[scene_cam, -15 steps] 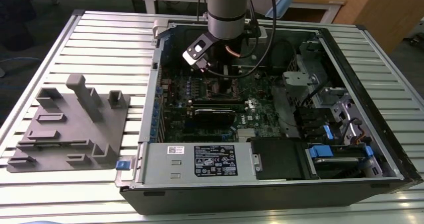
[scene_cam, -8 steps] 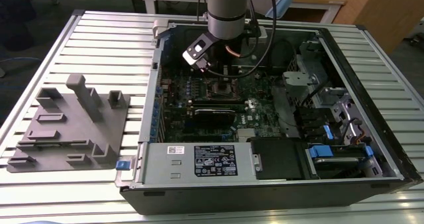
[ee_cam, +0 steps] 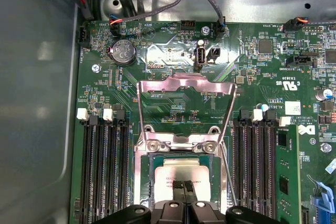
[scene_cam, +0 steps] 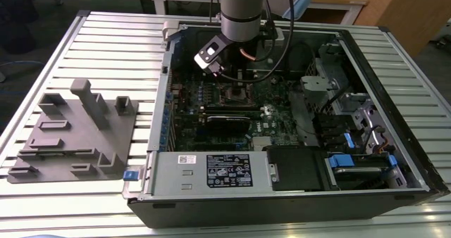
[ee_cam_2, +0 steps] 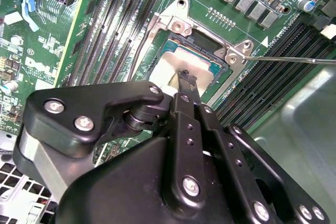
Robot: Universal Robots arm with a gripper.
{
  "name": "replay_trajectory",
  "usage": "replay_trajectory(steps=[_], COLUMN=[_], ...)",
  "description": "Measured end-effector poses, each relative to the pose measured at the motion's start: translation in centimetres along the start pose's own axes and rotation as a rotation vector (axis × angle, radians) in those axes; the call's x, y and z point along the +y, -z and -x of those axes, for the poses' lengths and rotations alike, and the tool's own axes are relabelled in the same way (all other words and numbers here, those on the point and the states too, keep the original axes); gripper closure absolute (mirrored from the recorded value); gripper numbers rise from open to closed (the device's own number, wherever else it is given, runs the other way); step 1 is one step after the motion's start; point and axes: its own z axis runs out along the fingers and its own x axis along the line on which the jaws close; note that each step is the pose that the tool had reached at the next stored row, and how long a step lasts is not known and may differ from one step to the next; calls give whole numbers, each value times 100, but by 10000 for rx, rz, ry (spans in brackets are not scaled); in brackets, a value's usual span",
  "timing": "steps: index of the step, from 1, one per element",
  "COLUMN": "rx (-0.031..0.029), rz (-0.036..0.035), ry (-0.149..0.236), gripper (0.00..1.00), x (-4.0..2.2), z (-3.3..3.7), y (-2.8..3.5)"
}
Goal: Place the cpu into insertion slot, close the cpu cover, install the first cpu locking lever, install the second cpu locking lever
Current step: 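Place the cpu into insertion slot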
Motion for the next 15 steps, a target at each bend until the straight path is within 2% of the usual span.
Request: replay_trajectory(steps=[10, 13, 15], rx=[0, -36, -41], rz=[0, -2, -3], ry=[-8, -441, -498], gripper=[89, 89, 89], x=[0, 0, 0], z=[0, 0, 1], y=[4, -1, -1])
